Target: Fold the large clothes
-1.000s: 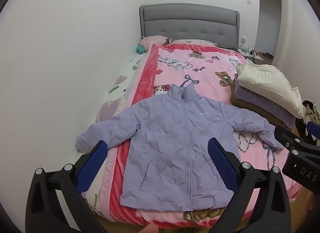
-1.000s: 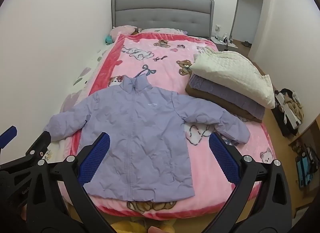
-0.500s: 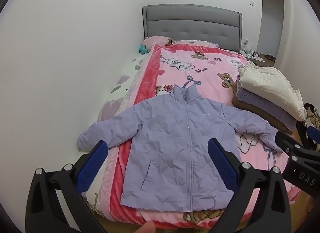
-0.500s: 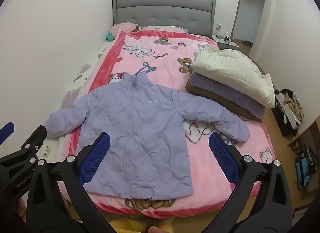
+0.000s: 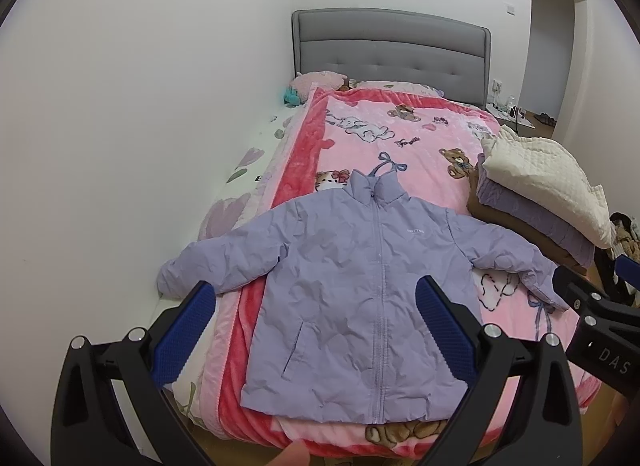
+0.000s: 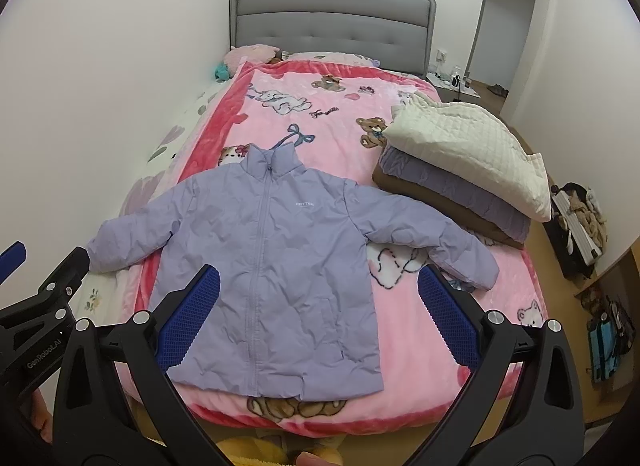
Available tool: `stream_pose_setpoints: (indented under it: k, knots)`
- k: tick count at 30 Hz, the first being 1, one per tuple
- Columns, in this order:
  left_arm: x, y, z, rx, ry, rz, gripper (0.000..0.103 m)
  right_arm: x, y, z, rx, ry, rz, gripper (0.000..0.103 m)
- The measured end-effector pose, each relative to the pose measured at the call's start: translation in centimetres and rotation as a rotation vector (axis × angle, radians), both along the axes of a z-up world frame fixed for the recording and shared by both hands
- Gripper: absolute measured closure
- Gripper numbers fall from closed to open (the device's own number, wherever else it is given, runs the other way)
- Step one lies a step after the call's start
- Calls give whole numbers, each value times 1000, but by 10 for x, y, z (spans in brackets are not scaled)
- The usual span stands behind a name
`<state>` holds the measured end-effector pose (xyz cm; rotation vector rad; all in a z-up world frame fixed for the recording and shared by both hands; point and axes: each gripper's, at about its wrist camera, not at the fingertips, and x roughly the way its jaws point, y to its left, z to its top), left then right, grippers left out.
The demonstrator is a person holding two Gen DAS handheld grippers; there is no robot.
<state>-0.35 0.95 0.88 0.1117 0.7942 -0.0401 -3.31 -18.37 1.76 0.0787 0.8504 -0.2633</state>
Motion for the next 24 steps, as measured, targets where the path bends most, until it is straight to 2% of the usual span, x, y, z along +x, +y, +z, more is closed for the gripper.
stream_pose_setpoints:
  k: [24]
  knots:
    - [0, -3, -3, -3, 4, 4, 5, -1, 0, 0, -6, 4, 5, 8]
